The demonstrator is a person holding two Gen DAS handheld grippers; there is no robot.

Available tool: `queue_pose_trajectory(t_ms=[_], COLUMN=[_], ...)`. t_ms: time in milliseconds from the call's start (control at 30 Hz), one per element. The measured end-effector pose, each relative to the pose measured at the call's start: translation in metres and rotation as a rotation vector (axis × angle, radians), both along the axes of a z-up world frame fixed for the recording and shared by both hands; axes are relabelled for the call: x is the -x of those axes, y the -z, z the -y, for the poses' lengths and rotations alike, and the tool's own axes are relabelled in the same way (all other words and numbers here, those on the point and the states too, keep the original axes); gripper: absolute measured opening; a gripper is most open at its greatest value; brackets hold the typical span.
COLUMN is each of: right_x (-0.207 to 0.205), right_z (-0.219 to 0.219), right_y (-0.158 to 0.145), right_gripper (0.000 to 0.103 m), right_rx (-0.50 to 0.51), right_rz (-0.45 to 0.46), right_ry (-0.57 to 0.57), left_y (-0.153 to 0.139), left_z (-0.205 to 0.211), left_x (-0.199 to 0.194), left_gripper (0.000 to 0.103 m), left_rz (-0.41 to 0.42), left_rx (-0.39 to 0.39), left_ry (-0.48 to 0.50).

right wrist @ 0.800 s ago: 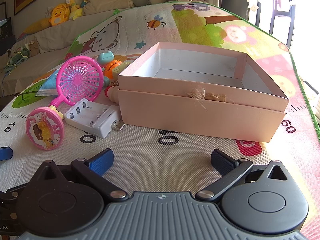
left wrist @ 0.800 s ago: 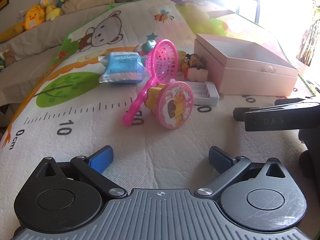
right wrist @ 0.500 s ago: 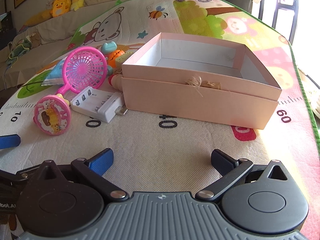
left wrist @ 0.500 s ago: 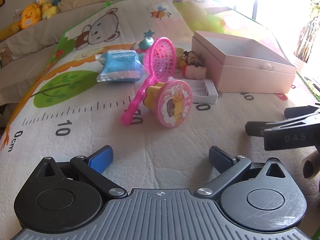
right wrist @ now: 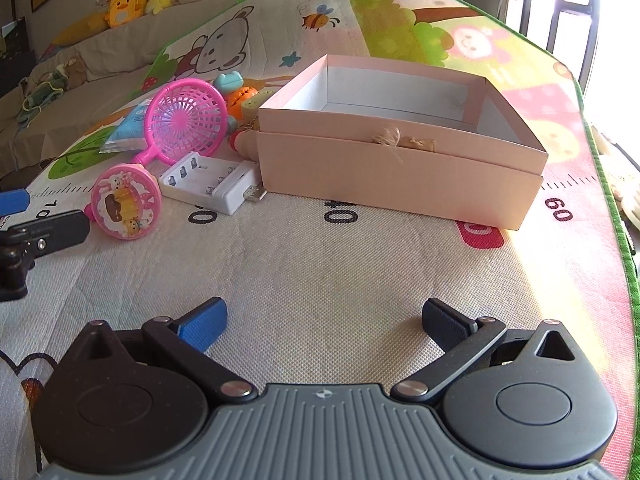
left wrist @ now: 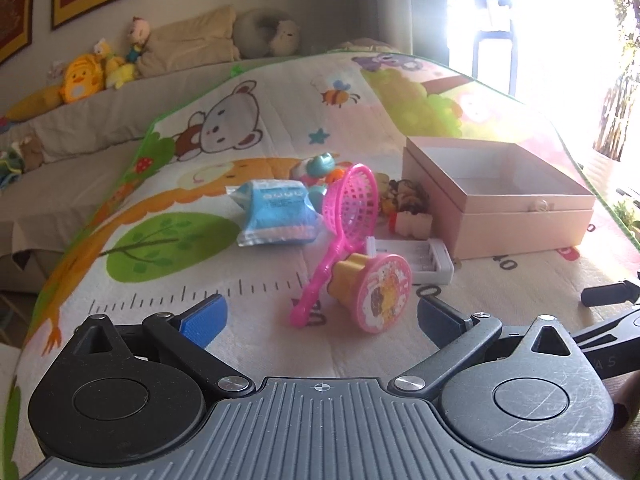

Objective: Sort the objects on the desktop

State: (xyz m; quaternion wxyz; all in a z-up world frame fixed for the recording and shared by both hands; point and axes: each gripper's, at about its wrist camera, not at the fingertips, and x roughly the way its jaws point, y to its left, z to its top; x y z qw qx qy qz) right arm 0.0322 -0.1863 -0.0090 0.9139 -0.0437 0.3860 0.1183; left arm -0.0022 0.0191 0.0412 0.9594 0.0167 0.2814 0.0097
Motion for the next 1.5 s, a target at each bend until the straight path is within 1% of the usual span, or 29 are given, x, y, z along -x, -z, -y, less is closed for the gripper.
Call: queue_pose_trajectory(t_ms=[200,267,300,333,400,467,500,533,567,600,633,667,700,767,800,833,967,1067,1167,1267,1333,1400,1500], right_x=[-0.003,-0.008,-0.012,-0.014,-0.014,-0.012,-0.014,-0.018,-0.025,-0.032,-0.042,-0.048,-0.053,-0.061,-0.063,-0.064,-0.062,-0.057,-0.035,-0.025,-0.029,-0.036,-0.045], right_z=[0.0,-0.002,-0.004,-0.006,-0.013,-0.029,-0.036,-0.044,-0.05,-0.054,-0.06,-0.063,-0.066,-0.072,-0.075,-0.076,-0.071,-0.052,-0.031,-0.015,-0.012,-0.013,-0.014], right_y=[-0.002,-0.006,-0.011,-0.017,-0.031,-0.048,-0.054,-0.059,-0.062,-0.062,-0.059,-0.054,-0.049,-0.04,-0.037,-0.033,-0.03,-0.024,-0.023,-0.036,-0.045,-0.05,-0.056], right_gripper=[0.103,0.103,0.103,0.103,0.103,0.101,0.092,0.086,0.07,0.048,0.04,0.031,0.029,0.027,0.025,0.025,0.025,0.025,0.023,0.023,0.026,0.032,0.033], right_rx=[0.008,0.011,-0.003,-0.021,-0.041,-0.013,0.004,0.015,0.012,0.004,-0.009,-0.02,-0.033,-0.051,-0.056,-0.061,-0.042,-0.032,0.034,-0.036,-0.083,-0.107,-0.121], right_rz=[-0.01,-0.035,-0.051,-0.045,0.026,0.132,0.163,0.169,0.154,0.13,0.09,0.07,0.063,0.052,0.048,0.046,0.02,-0.09,-0.035,0.018,0.05,0.067,0.077], right_ry=[-0.012,-0.046,-0.087,-0.114,-0.145,-0.198,-0.22,-0.248,-0.266,-0.269,-0.265,-0.253,-0.238,-0.213,-0.212,-0.216,-0.204,-0.172,-0.146,-0.147,-0.127,-0.106,-0.097], left_y=[-0.007,-0.009,-0.009,-0.01,-0.011,-0.011,-0.011,-0.011,-0.01,-0.008,-0.005,-0.003,0.0,0.004,0.007,0.007,0.009,0.009,0.01,0.014,0.018,0.021,0.023], left_z=[-0.012,-0.02,-0.024,-0.029,-0.035,-0.04,-0.041,-0.04,-0.039,-0.037,-0.033,-0.03,-0.026,-0.021,-0.019,-0.019,-0.017,-0.015,-0.009,0.001,0.01,0.018,0.023], left_x=[-0.007,-0.011,-0.012,-0.014,-0.016,-0.016,-0.015,-0.013,-0.011,-0.009,-0.008,-0.006,-0.005,-0.005,-0.006,-0.006,-0.008,-0.009,-0.012,-0.022,-0.031,-0.04,-0.051], left_gripper=[0.103,0.103,0.103,0.103,0.103,0.103,0.103,0.103,0.103,0.103,0.103,0.103,0.103,0.103,0.103,0.103,0.103,0.103,0.103,0.103,0.103,0.103,0.103], left_rz=[0.004,-0.002,-0.003,0.001,0.004,0.003,0.004,0.004,0.0,-0.006,-0.013,-0.019,-0.026,-0.04,-0.046,-0.049,-0.054,-0.06,-0.069,-0.075,-0.068,-0.061,-0.058], left_rx=[-0.037,-0.037,-0.04,-0.04,-0.038,-0.035,-0.036,-0.039,-0.043,-0.047,-0.049,-0.049,-0.051,-0.059,-0.06,-0.059,-0.055,-0.047,-0.052,-0.052,-0.049,-0.063,-0.07], left_ry=[-0.021,-0.041,-0.057,-0.069,-0.078,-0.073,-0.064,-0.044,-0.022,0.003,0.027,0.05,0.072,0.094,0.1,0.104,0.097,0.094,0.108,0.113,0.115,0.125,0.138])
